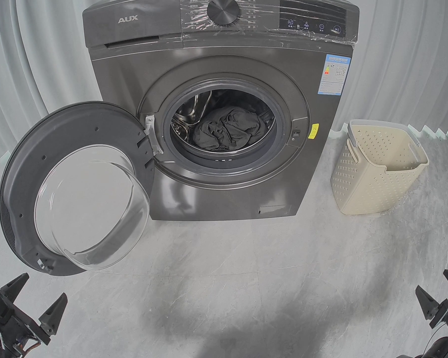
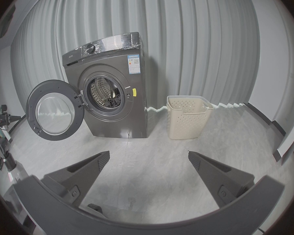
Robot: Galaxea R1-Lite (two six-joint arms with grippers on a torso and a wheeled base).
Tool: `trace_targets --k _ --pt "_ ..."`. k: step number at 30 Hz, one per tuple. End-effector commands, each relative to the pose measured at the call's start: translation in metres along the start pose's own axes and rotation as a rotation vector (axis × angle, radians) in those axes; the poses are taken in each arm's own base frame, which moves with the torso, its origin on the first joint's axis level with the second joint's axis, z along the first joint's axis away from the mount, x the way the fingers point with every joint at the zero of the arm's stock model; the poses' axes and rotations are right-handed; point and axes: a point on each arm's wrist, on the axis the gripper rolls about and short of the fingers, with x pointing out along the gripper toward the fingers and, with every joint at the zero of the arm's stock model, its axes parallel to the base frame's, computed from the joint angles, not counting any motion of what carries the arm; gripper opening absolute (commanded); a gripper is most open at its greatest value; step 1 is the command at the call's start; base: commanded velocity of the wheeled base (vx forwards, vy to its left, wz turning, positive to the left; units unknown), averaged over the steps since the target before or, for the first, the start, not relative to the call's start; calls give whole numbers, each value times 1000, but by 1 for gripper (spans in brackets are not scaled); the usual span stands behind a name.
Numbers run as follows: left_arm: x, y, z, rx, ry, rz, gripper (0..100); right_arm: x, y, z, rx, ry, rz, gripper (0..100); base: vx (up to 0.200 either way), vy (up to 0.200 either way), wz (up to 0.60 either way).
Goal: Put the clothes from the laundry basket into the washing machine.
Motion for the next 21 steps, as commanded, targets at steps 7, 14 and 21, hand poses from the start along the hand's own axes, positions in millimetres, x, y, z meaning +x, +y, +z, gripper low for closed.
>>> trace_targets --k 7,14,21 --pt "-47 9 -34 -100 -223 239 100 -40 1 -39 -14 -196 -32 100 0 0 0" --pt "-46 10 -39 -63 -167 294 100 -39 1 -39 -10 -198 -30 100 0 0 0" --pt "-44 5 -46 -21 -90 82 100 -39 1 -39 -25 -199 -25 100 0 0 0"
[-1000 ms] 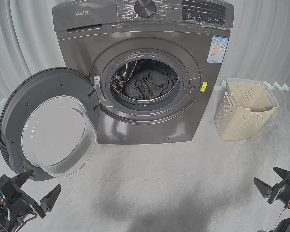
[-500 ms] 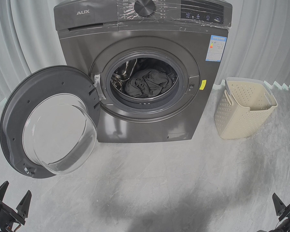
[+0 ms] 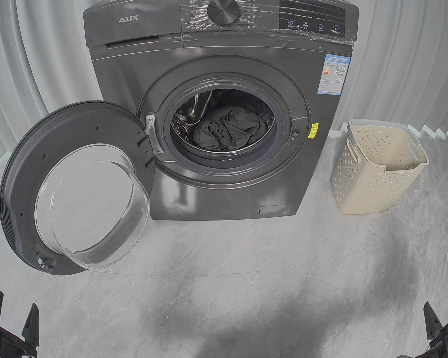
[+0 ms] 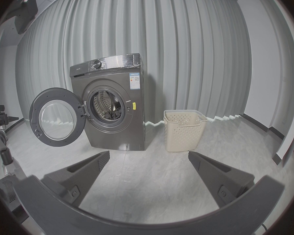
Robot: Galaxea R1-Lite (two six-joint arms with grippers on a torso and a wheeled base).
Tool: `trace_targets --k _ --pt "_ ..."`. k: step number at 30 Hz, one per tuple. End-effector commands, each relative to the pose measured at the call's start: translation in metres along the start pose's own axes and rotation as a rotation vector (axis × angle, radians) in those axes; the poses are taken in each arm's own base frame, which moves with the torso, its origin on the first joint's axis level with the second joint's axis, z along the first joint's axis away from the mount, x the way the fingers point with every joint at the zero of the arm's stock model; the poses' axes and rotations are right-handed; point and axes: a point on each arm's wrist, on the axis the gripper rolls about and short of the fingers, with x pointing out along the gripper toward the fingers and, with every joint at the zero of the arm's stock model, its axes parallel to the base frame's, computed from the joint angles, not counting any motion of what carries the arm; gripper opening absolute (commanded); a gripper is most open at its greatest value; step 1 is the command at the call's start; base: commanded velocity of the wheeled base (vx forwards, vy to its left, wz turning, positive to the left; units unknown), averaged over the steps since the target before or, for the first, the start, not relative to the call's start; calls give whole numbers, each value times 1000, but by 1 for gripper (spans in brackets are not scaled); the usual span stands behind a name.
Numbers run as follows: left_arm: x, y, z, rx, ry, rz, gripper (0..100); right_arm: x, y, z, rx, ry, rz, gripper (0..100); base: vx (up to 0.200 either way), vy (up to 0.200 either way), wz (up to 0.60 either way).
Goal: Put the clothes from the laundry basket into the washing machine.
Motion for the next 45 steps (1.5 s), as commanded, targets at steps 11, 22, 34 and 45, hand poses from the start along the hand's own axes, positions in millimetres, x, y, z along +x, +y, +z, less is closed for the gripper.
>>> trace_targets --k 11,22,34,45 --pt "-6 -3 -13 15 -8 -106 100 -1 0 -2 -6 -16 -2 100 0 0 0" --pt "-6 -4 -13 9 -9 -111 100 -1 0 -2 -6 -16 -2 100 0 200 0" --pt "-6 -4 -13 3 -8 -111 100 -1 0 -2 -6 -16 -2 100 0 200 0" --pt "-6 -4 -13 13 -9 -110 100 -1 0 -2 -6 -16 -2 100 0 145 0"
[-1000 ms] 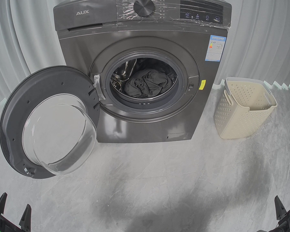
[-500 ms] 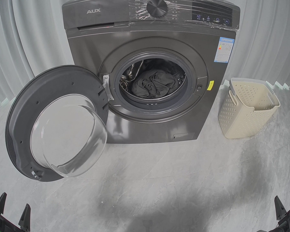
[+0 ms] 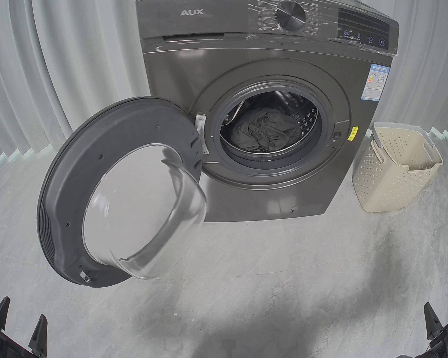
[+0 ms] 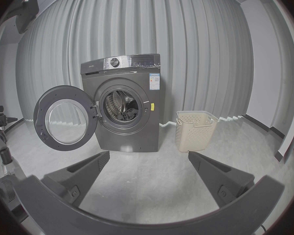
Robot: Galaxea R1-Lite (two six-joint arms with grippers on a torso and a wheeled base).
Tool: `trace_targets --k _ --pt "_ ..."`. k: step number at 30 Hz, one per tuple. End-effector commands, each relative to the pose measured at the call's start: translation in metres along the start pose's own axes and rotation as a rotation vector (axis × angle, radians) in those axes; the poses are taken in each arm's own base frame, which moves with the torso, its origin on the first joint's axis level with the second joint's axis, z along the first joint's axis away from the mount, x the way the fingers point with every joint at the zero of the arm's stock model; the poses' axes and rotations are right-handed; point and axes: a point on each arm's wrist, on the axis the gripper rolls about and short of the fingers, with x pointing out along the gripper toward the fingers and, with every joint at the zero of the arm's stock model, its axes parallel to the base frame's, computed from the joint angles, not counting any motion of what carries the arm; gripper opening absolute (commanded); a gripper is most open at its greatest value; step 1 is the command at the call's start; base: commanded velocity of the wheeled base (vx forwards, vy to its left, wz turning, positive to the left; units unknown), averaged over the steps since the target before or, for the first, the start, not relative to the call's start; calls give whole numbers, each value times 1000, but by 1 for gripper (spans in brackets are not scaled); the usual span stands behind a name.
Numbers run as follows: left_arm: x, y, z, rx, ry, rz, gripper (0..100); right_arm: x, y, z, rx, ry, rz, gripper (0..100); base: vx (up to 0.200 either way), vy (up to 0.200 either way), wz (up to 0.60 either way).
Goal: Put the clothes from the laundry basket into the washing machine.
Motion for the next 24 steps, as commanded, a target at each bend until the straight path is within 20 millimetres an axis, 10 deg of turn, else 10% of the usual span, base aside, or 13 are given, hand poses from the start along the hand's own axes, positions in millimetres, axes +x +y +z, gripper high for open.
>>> trace_targets --k 1,9,14,24 --pt "1 0 -5 8 12 -2 100 -1 0 -2 0 -8 0 100 0 0 0" --pt "0 0 -1 17 -17 10 100 -1 0 -2 0 -8 0 100 0 0 0" --pt "-19 -2 69 -38 -213 -42 100 -1 0 -2 0 -8 0 100 0 0 0" --pt "38 -9 102 -17 67 -243 100 -1 0 -2 0 -8 0 100 0 0 0"
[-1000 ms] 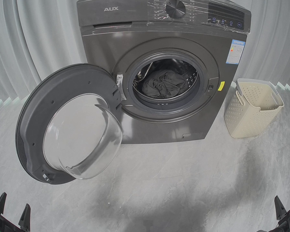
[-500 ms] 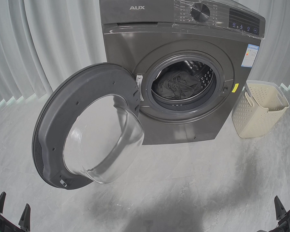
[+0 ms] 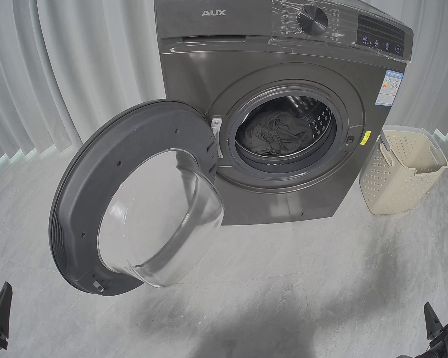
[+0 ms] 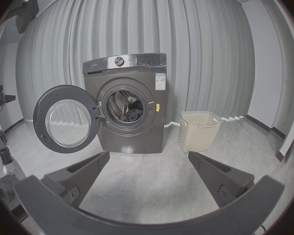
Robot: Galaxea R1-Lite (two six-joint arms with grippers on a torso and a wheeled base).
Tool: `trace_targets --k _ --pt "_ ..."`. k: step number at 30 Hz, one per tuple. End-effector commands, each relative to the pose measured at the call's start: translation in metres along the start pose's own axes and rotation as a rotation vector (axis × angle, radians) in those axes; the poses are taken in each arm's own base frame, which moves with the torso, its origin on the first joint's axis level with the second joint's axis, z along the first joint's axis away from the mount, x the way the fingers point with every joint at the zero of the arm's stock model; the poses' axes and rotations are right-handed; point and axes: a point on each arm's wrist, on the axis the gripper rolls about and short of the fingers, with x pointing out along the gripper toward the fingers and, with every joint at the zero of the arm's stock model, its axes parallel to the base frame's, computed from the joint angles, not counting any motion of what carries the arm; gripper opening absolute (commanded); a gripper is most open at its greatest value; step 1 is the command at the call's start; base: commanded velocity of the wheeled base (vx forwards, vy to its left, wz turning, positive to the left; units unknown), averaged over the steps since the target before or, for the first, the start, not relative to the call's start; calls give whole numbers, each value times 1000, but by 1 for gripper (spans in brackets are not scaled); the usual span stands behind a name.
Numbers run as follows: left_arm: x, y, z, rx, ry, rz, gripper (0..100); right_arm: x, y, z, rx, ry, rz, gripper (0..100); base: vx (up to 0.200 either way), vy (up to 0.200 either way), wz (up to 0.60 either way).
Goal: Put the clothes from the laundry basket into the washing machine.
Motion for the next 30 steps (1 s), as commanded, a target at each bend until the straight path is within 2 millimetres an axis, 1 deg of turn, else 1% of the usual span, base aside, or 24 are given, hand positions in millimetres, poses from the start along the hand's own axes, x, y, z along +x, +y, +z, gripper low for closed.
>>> trace_targets --k 1,2,5,6,16,17,22,23,27,30 --pt "51 2 12 -39 210 -123 100 -1 0 -2 0 -8 0 100 0 0 0" --pt "53 2 12 -40 216 -125 100 -1 0 -2 0 -8 0 100 0 0 0" --pt "67 3 10 -47 250 -138 100 -1 0 -2 1 -8 -2 100 0 0 0" --pt "68 3 9 -48 247 -138 100 -1 0 -2 1 -8 -2 100 0 0 0" --pt "70 3 3 -45 228 -151 100 -1 0 -2 0 -8 -3 100 0 0 0" --pt "69 2 6 -41 213 -158 100 -1 0 -2 0 -8 -6 100 0 0 600" --pt "71 3 9 -41 210 -158 100 -1 0 -2 1 -8 -2 100 0 0 600" --pt "71 3 9 -41 210 -158 100 -1 0 -2 1 -8 -2 100 0 0 0" --pt "78 3 8 -42 237 -165 100 -1 0 -2 3 -8 -2 100 0 0 0" --pt "87 2 9 -46 242 -184 100 -1 0 -2 3 -8 -2 100 0 0 0"
